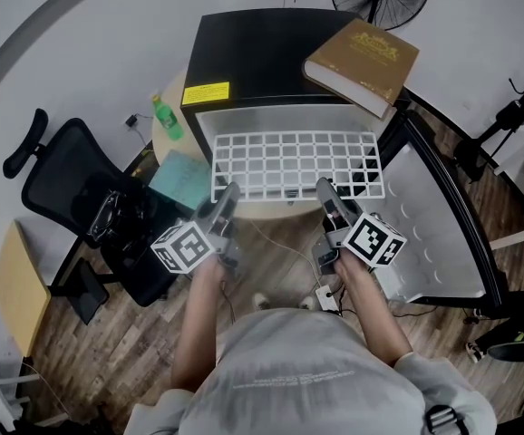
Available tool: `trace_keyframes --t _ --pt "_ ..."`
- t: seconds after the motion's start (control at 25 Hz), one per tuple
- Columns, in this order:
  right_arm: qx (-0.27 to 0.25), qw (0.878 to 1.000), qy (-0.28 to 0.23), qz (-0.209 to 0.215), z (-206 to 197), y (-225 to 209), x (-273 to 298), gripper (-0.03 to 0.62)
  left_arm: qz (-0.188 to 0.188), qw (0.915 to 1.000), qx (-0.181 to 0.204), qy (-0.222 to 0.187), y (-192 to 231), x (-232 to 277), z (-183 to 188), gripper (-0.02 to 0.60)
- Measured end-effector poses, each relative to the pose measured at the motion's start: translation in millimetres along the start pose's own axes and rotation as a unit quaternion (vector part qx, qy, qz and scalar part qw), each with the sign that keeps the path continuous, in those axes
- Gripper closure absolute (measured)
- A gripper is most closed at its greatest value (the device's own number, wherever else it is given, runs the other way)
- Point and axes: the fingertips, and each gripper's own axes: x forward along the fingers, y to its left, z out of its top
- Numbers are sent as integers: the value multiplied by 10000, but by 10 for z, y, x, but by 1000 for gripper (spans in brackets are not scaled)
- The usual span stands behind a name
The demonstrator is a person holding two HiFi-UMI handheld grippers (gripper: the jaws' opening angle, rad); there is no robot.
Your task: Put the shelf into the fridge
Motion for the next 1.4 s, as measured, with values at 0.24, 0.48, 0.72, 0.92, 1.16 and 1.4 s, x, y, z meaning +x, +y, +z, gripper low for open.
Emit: trace_keyframes --t 0.24,0.48,0.72,0.92,1.16,1.4 --pt "153 9999 -2 15 -49 11 -4 465 -6 10000 51 -7 1 2 34 456" --pt "86 10000 27 2 -29 30 6 465 -68 10000 10 -33 -20 3 47 455" --pt "70 10000 38 -33 -28 32 5 464 -123 9999 -1 -17 -34 3 48 455" --pt "119 9999 22 -75 -21 29 11 464 -103 9999 3 -7 -7 17 49 456" --pt "246 9997 48 -26 -52 19 12 464 -35 10000 38 7 21 8 36 456" --pt "159 9999 59 -1 -31 33 24 464 -63 10000 22 -39 9 19 53 456"
